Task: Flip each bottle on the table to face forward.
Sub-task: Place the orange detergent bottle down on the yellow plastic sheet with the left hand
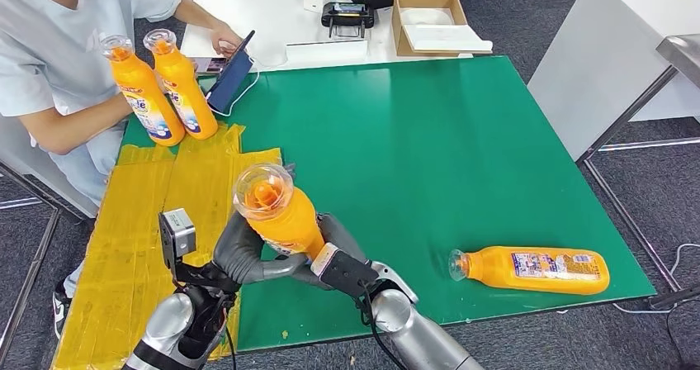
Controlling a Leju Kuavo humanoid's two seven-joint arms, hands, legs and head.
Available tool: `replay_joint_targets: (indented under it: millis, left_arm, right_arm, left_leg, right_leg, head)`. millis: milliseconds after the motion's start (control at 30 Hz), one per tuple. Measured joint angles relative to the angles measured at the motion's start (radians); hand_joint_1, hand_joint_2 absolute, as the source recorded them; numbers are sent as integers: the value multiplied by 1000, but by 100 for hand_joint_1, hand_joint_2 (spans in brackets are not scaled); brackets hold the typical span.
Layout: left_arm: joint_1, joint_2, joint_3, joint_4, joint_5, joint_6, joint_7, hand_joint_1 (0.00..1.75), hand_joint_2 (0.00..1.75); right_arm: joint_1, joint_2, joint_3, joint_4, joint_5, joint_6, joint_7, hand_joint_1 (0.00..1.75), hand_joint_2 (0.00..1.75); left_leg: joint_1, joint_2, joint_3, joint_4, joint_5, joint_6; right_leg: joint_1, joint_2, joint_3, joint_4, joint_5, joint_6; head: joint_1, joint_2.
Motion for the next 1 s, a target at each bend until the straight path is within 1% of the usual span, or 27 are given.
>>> replay_joint_targets:
  millis: [300, 967, 1000]
  left_arm:
    - [11, 0, 2, -24, 24, -13, -24, 175, 175]
    - [12, 0, -1, -24, 17, -20, -25, 175, 175]
    - [12, 0, -1, -24, 17, -20, -25, 175, 175]
  right_arm:
    - [-6, 11, 3, 20, -7, 6, -10, 175, 175]
    - [-6, 13, 6, 32, -9, 6, -14, 175, 175]
    - [-6, 13, 6, 32, -9, 6, -14, 153, 175]
  left_leg:
    - [0, 0, 0, 0, 0, 0]
    - [0, 0, 0, 0, 0, 0]
    - [0, 0, 0, 0, 0, 0]
  right_leg:
    - [0, 0, 0, 0, 0, 0]
    - [0, 0, -1, 0, 0, 0]
    - [0, 0, -1, 0, 0, 0]
  head:
    - [0, 0]
    - [0, 0]
    - [0, 0]
